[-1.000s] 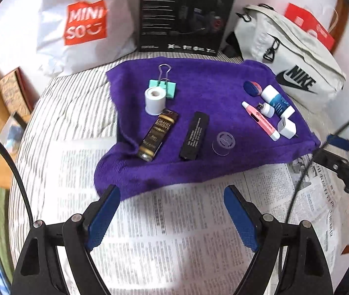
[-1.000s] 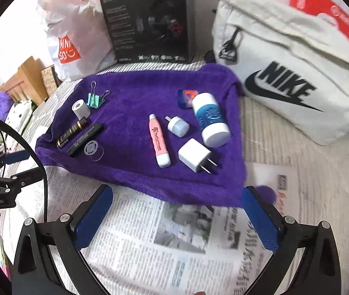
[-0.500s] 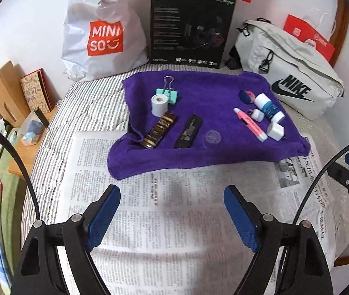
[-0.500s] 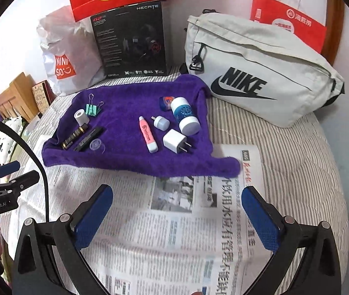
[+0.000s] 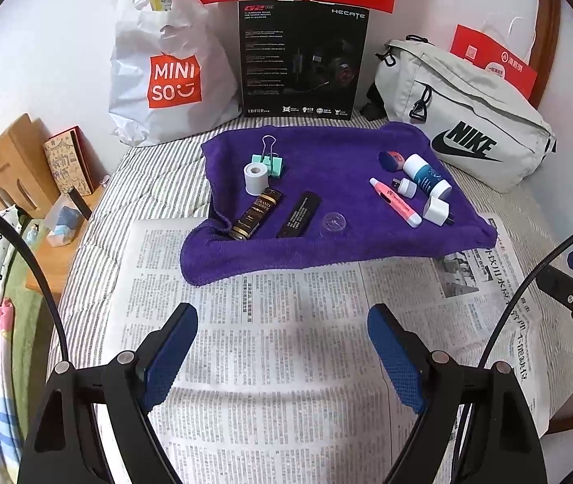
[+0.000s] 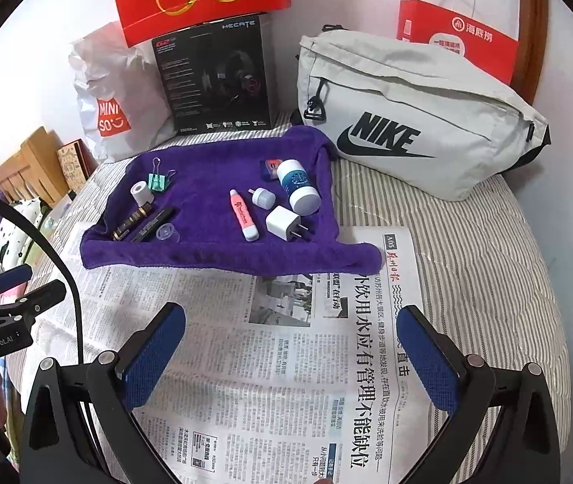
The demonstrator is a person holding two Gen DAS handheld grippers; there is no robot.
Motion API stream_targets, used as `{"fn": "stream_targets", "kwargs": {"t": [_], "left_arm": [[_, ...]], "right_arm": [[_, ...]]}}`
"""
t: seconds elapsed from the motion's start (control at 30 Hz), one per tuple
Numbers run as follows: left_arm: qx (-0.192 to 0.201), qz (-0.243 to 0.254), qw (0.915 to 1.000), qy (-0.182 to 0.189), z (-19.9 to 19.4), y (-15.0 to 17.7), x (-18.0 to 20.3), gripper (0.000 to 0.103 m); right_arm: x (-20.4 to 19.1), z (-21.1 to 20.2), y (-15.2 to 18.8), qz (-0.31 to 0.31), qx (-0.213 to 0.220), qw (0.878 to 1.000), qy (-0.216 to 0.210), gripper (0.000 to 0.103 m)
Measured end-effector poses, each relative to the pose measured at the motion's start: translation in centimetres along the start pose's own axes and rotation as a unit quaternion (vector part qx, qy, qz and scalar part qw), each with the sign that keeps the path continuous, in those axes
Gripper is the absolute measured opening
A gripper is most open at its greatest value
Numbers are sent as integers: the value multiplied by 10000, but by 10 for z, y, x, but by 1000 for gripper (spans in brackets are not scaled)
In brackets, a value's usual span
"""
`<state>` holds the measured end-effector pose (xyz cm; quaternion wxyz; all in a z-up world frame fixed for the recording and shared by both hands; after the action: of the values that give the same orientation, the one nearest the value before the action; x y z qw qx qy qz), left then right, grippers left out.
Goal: Organize rigid objects
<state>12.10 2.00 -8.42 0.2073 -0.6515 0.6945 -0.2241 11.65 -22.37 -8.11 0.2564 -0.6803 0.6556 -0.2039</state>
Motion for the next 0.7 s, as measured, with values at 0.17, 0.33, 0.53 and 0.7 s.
{"fn": "stream_targets", "kwargs": {"t": [0.17, 0.33, 0.53, 0.7], "left_arm": [[-36, -19, 10000, 13, -1, 4, 0, 86], [-38, 1, 10000, -42, -2, 6, -1, 86], [-61, -52, 10000, -28, -3, 8, -4, 86], [-53, -46, 10000, -55, -4, 7, -5, 86]], "right_arm": [[-6, -2, 1, -62, 4, 10000, -37, 103], [-10, -2, 4, -127, -19, 9999, -37, 103], [-11, -3, 4, -153, -2, 9999, -32, 103], [-11, -3, 4, -152, -14, 9999, -12, 103]]}}
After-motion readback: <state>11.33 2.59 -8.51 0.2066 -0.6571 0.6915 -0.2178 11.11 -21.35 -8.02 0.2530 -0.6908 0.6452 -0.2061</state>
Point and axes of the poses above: each gripper's, at about its wrist camera, not at the fingertips, and z roughly the way its jaws point, x to its right, y to its underside, the point moved 9 cm from there along z, roughly the way its jaws point, and after that the axes turned 2 degrees about x, right-handed, at the moved point
